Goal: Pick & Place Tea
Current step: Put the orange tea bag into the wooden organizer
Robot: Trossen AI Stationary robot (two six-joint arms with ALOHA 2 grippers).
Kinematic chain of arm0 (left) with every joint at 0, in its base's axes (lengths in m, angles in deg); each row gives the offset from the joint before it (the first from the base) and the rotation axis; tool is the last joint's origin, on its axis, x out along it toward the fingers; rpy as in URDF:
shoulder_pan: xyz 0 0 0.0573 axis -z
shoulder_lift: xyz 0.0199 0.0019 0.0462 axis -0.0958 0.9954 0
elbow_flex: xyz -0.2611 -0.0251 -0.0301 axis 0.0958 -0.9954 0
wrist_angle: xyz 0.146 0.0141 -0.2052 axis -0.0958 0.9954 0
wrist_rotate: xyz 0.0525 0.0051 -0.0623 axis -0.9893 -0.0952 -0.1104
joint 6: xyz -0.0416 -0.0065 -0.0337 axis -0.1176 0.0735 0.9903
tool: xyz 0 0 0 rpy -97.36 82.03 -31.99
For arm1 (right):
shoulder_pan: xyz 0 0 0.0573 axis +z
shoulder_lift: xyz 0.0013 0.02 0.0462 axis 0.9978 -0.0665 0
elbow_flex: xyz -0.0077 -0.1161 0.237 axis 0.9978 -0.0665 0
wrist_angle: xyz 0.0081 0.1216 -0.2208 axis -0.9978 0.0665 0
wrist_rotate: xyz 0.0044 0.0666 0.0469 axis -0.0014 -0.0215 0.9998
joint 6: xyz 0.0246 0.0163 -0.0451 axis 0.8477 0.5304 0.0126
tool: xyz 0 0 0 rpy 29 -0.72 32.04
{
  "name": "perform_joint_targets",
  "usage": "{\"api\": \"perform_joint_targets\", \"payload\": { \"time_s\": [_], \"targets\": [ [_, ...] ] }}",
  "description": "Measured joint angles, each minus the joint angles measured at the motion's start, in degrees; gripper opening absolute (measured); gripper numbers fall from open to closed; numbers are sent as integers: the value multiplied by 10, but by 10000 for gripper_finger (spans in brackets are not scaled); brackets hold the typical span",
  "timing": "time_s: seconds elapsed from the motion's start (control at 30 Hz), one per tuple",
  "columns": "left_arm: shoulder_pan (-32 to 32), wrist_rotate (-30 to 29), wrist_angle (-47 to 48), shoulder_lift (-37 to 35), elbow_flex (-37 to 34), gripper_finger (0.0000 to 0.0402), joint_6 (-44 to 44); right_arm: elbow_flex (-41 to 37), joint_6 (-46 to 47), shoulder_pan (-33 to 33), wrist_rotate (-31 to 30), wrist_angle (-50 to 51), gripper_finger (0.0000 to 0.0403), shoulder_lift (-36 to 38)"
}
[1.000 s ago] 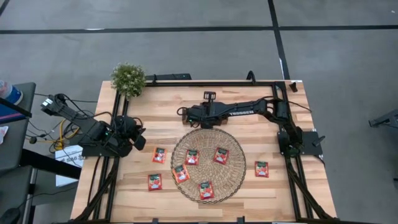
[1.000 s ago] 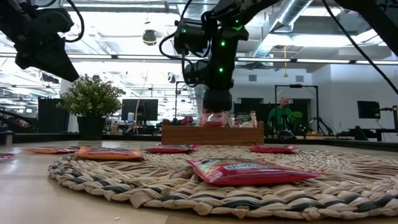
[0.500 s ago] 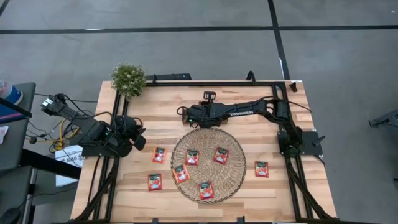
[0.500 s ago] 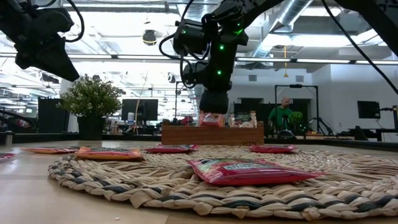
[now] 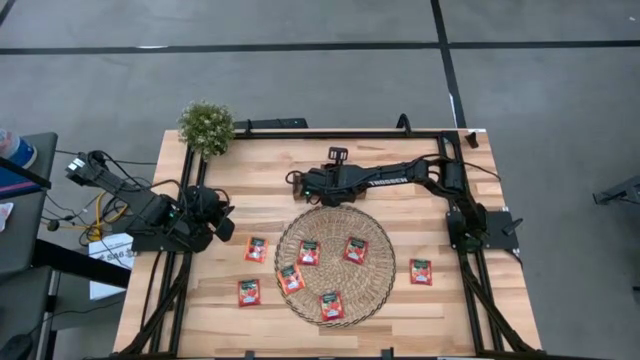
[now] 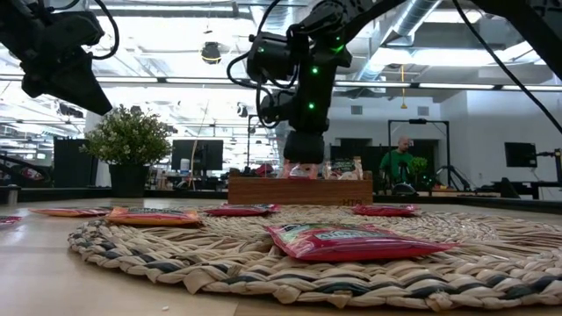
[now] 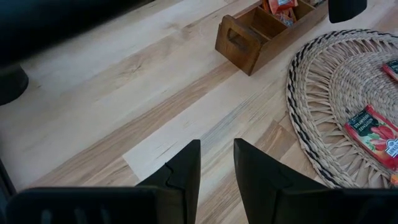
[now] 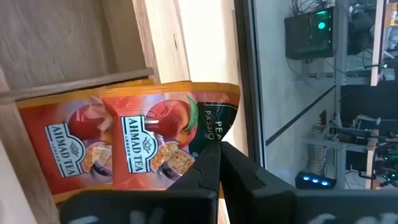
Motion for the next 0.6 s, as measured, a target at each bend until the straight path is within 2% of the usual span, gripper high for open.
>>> {"api": "perform_joint_targets", "payload": {
  "time_s": [0.6],
  "targets": [
    [0,0,0,0,0,87,-2,-4,-5,0,-4,-12,0,0]
  ]
}}
